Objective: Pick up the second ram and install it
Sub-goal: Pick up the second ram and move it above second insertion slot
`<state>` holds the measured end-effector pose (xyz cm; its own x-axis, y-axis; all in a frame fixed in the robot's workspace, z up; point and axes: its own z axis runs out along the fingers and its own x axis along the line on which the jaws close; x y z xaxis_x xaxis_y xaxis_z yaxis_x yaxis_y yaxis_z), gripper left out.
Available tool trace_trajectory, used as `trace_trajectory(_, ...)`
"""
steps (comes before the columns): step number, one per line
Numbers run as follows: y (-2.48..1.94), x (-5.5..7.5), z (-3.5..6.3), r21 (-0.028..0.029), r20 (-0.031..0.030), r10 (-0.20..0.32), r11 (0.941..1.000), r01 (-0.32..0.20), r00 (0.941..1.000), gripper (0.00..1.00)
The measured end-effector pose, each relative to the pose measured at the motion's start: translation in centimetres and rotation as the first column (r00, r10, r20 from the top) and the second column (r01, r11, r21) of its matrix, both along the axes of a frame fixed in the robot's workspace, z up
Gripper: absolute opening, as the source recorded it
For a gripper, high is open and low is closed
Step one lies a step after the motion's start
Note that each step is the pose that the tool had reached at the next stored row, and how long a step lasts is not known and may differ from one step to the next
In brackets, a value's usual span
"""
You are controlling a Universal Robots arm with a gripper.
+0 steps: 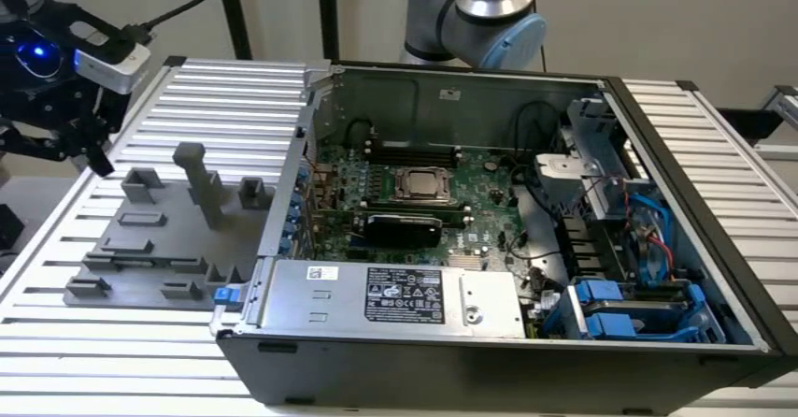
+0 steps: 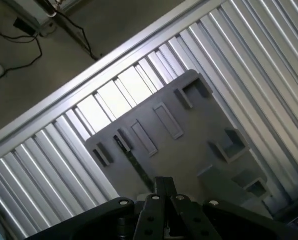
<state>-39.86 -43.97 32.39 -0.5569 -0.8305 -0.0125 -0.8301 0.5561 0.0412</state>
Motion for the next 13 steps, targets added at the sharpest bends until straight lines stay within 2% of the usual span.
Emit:
trace_trajectory(4,0.00,0.00,-0.11,-0.0073,0.0022,0.065,0.9978,-0.065,0.9979,0.00)
trace_trajectory(7,0.00,0.00,-0.18,-0.0143,0.0055,0.114,0.9933,-0.114,0.9934,0.00)
trace_trajectory(9,0.00,0.00,-0.20,-0.0197,0.0111,0.145,0.9893,-0.145,0.9894,0.00)
trace_trajectory(13,0.00,-0.01,-0.31,-0.0313,0.0290,0.204,0.9786,-0.203,0.9785,0.00)
